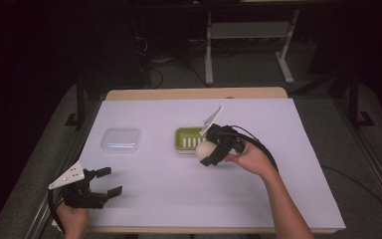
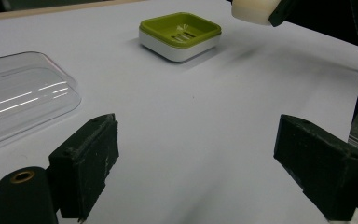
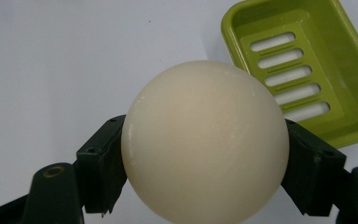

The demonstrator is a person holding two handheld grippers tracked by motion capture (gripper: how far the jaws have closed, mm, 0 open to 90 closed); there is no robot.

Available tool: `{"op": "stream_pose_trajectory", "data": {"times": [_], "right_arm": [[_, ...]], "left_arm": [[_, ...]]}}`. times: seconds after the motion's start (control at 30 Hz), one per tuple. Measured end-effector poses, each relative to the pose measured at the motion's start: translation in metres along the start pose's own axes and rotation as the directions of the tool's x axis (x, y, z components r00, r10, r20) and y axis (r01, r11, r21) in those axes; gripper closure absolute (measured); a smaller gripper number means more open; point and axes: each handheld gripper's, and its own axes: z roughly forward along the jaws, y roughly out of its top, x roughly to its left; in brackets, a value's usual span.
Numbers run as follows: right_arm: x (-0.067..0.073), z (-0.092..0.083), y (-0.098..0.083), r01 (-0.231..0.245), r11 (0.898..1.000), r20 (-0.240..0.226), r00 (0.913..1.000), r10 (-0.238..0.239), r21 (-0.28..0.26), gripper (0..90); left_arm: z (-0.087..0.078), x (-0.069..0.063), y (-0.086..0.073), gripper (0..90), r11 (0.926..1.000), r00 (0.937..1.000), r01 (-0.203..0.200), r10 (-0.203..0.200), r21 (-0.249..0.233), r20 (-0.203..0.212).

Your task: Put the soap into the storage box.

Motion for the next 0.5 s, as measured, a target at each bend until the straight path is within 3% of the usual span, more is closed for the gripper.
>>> {"op": "stream_pose_trajectory", "data": {"times": [0.5], "right_arm": [[-0.011, -0.002, 0.016, 0.006, 1.000, 0.001, 1.0000, -0.006, -0.018, 23.8]], "left_arm": [[0.000, 0.000, 0.000, 13.1, 1.0000, 1.0000, 0.000, 0.000, -0.001, 0.002]]}}
